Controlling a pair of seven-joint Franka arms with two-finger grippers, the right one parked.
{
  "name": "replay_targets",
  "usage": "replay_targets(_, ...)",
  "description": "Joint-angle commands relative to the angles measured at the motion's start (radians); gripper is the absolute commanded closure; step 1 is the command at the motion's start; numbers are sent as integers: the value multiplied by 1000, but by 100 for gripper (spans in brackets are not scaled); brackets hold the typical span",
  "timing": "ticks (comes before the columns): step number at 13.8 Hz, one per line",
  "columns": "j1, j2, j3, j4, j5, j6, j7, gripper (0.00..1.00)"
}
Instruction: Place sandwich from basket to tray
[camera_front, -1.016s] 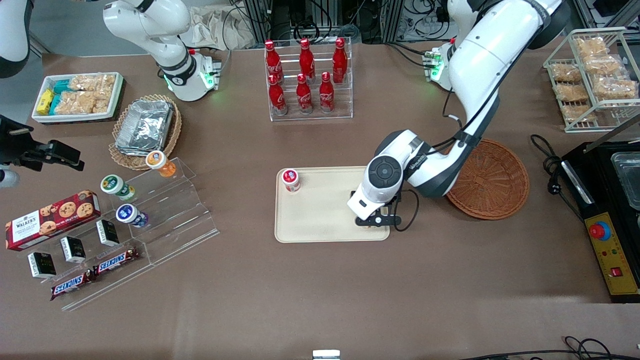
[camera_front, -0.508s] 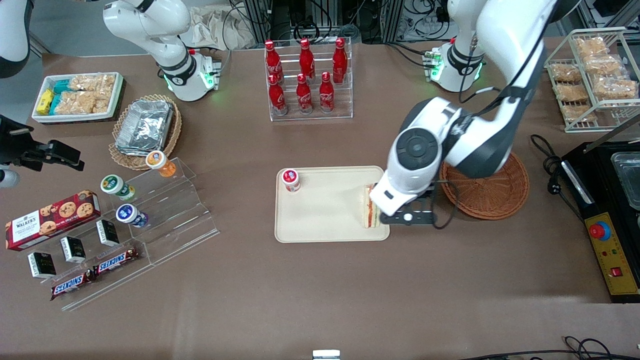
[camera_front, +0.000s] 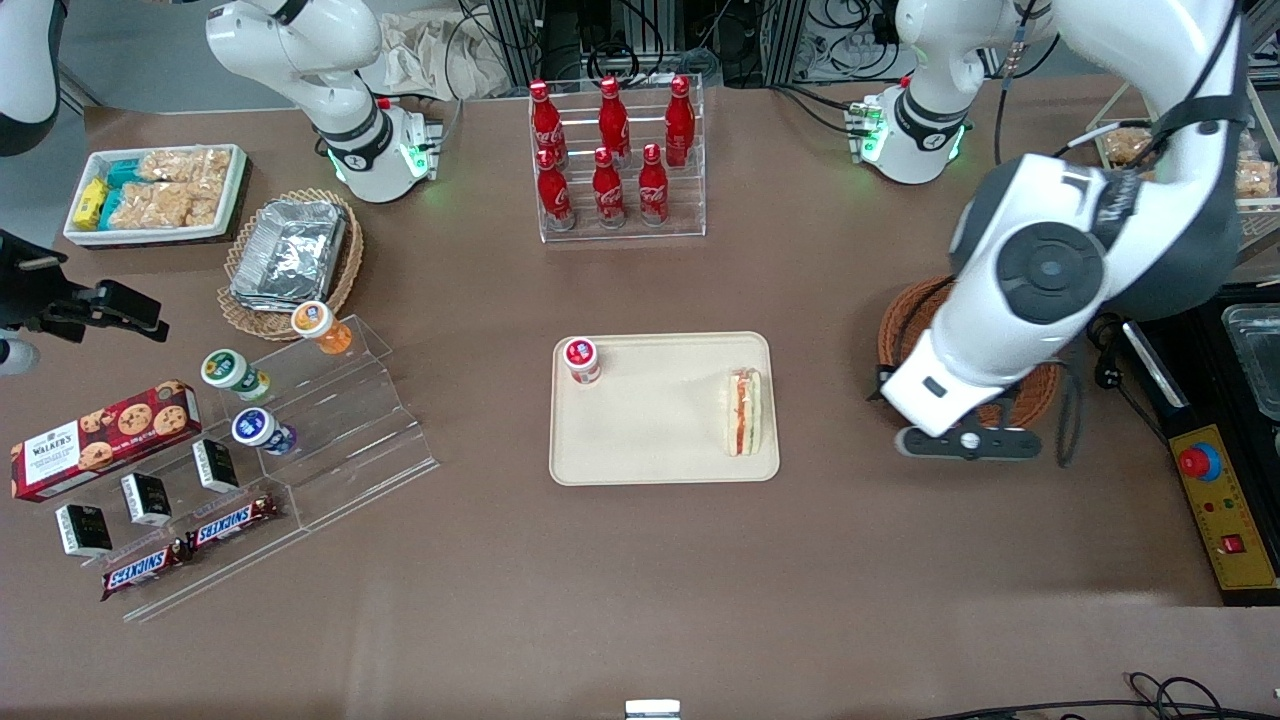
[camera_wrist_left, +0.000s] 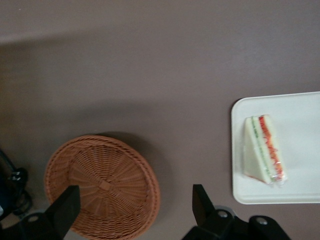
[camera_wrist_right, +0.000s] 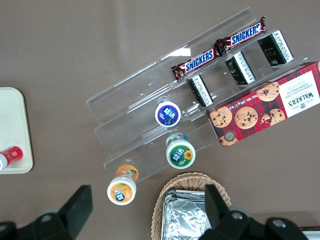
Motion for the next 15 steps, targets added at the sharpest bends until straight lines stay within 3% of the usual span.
replay_targets(1,38,-70,77,-17,-97,-24,171,1)
replay_targets(3,-20,-121,249,-28,-211,-29,301,1)
replay_targets(7,-103,-179,473,-40,-231,-64,420,0)
replay_targets(15,-108,-175,494,-28,-239,-89,422,0)
